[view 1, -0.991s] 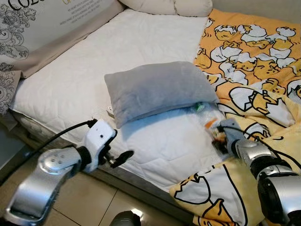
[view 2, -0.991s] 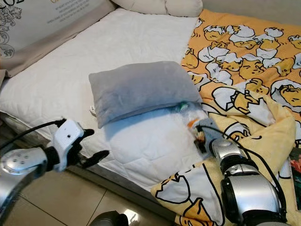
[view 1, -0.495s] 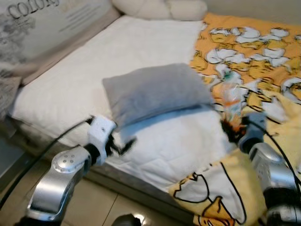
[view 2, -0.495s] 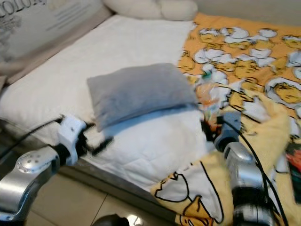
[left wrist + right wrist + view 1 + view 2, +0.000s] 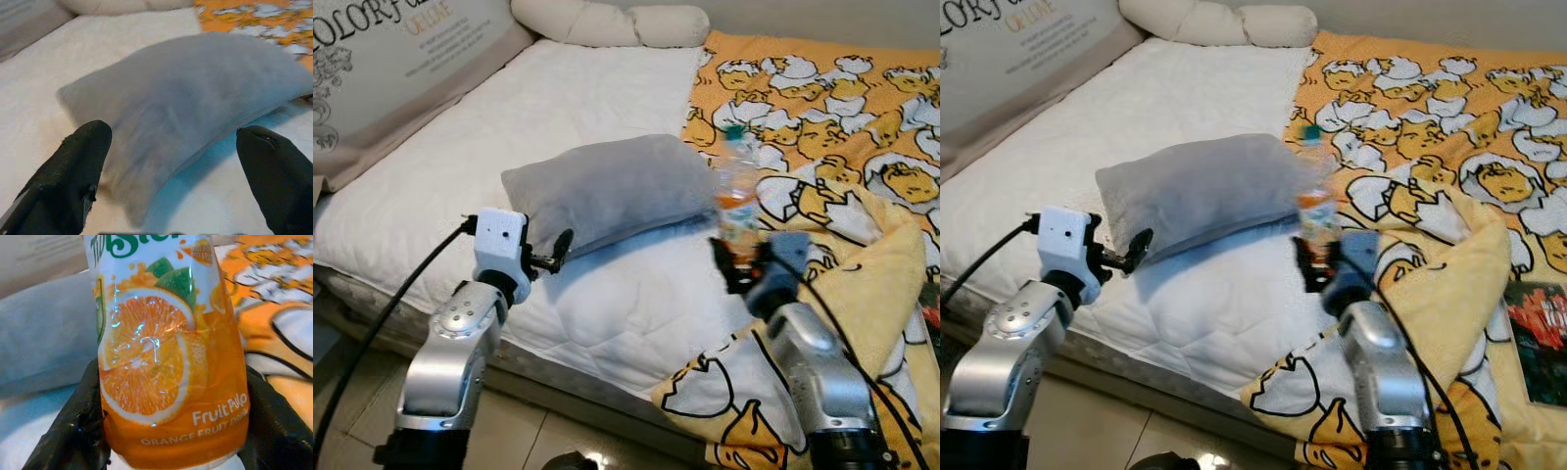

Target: Clean up the room

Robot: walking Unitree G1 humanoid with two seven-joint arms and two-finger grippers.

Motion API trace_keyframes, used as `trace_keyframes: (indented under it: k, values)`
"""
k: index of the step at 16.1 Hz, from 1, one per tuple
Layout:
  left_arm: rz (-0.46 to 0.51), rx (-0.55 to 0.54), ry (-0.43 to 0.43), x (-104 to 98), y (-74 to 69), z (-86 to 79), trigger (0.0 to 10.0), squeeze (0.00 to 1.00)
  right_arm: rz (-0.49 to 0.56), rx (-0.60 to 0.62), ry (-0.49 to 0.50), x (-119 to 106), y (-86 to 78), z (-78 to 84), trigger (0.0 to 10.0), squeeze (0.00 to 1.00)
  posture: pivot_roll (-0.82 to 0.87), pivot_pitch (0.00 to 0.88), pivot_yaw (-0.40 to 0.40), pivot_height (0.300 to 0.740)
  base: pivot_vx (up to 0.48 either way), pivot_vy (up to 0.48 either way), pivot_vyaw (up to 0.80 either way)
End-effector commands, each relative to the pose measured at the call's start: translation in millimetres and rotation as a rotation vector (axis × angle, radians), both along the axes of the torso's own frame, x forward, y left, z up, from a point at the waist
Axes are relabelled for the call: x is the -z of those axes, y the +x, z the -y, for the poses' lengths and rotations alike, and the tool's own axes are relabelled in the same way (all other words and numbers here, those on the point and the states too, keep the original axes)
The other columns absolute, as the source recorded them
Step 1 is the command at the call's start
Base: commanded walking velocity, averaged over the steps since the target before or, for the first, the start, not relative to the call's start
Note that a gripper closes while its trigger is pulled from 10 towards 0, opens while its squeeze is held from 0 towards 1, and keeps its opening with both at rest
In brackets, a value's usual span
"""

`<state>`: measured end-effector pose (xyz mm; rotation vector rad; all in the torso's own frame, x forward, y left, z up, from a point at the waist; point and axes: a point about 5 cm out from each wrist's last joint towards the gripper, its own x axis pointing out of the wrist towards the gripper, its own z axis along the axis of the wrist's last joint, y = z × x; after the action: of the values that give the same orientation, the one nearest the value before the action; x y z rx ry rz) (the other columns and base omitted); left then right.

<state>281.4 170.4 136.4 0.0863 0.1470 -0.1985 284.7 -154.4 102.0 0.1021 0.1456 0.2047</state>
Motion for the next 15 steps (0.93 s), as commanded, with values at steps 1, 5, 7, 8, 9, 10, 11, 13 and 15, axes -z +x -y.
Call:
trace_keyframes:
  k: [1,5,7,8,9,10,11,13,15]
  values:
    - [-0.039,-0.055,0.026,10,-0.3,-10.4,10.0,0.0,-0.017,-0.005,0.005,-1,-0.6,-4.9,10.0,0.0,-0.04,0.0,0.046,0.74,0.0,0.0,0.8]
    - [-0.08,-0.07,0.02,20,-2.6,-13.8,10.0,0.0,-0.032,-0.002,-0.029,0,-1.6,-9.1,10.0,0.0,-0.03,0.0,0.039,0.74,0.0,0.0,0.8]
    - [-0.11,-0.067,0.08,24,-3.0,-15.8,10.0,0.0,-0.039,-0.003,-0.009,-1,-1.5,-15.1,10.0,0.0,-0.04,0.0,0.042,0.74,0.0,0.0,0.8]
    - [-0.114,-0.064,0.088,25,-3.1,-16.0,10.0,0.0,-0.041,-0.007,-0.004,-1,-1.5,-16.1,10.0,0.0,-0.04,0.0,0.042,0.74,0.0,0.0,0.8]
    - [-0.127,-0.052,0.081,26,-4.1,-15.5,10.0,0.0,-0.044,-0.007,0.004,-1,-1.4,-17.6,10.0,0.0,-0.04,0.0,0.048,0.74,0.0,0.0,0.8]
    - [-0.138,-0.057,0.057,27,-4.0,-15.9,10.0,0.0,-0.042,0.009,0.006,-1,-0.9,-17.3,10.0,0.0,-0.05,0.0,0.052,0.74,0.0,0.0,0.8]
    - [-0.135,-0.051,0.053,26,-3.2,-14.5,10.0,0.0,-0.061,0.011,0.04,0,0.0,-17.6,10.0,0.0,-0.05,0.0,0.053,0.74,0.0,0.0,0.8]
    - [-0.129,-0.047,0.062,27,-2.3,-13.3,10.0,0.0,-0.078,-0.003,0.054,1,-0.7,-20.3,10.0,0.0,-0.05,0.0,0.054,0.74,0.0,0.0,0.8]
    - [-0.115,-0.031,0.064,26,-1.9,-12.8,10.0,0.0,-0.099,0.018,0.058,4,-0.3,-21.0,10.0,0.0,-0.05,0.0,0.057,0.74,0.0,0.0,0.8]
